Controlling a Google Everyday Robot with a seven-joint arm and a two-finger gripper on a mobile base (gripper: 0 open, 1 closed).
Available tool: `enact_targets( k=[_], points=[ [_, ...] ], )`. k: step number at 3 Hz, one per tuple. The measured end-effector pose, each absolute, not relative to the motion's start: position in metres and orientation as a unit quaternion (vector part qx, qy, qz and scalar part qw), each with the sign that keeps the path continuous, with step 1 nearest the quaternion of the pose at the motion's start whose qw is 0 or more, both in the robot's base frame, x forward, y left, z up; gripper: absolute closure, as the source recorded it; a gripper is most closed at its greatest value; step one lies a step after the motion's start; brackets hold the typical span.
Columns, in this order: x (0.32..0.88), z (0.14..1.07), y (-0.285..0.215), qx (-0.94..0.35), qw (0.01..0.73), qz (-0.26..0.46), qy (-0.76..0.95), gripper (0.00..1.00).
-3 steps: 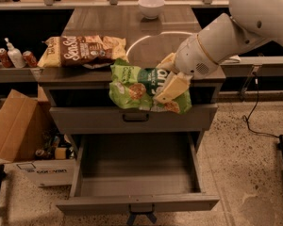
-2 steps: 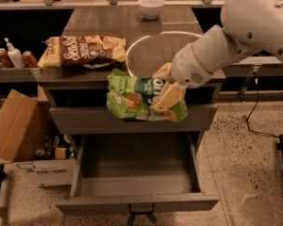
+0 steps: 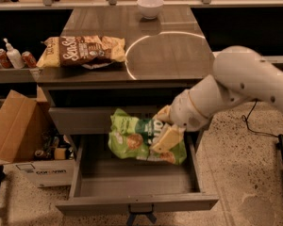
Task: Place green rice chip bag into middle drawer
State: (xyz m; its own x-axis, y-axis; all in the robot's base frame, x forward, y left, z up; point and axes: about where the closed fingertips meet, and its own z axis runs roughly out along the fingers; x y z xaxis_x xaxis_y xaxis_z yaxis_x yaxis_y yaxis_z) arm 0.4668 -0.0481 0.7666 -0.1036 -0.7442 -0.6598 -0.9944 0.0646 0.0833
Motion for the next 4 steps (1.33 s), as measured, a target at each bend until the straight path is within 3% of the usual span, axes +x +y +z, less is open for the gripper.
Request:
enact_targets(
  k=[3,4],
  points=[
    [0.416,0.605,-0.081,-0.541,0.105,0.303,0.777,1.0],
    [0.416,0.605,-0.081,-0.541,0.104,0.303,0.778,1.0]
  ],
)
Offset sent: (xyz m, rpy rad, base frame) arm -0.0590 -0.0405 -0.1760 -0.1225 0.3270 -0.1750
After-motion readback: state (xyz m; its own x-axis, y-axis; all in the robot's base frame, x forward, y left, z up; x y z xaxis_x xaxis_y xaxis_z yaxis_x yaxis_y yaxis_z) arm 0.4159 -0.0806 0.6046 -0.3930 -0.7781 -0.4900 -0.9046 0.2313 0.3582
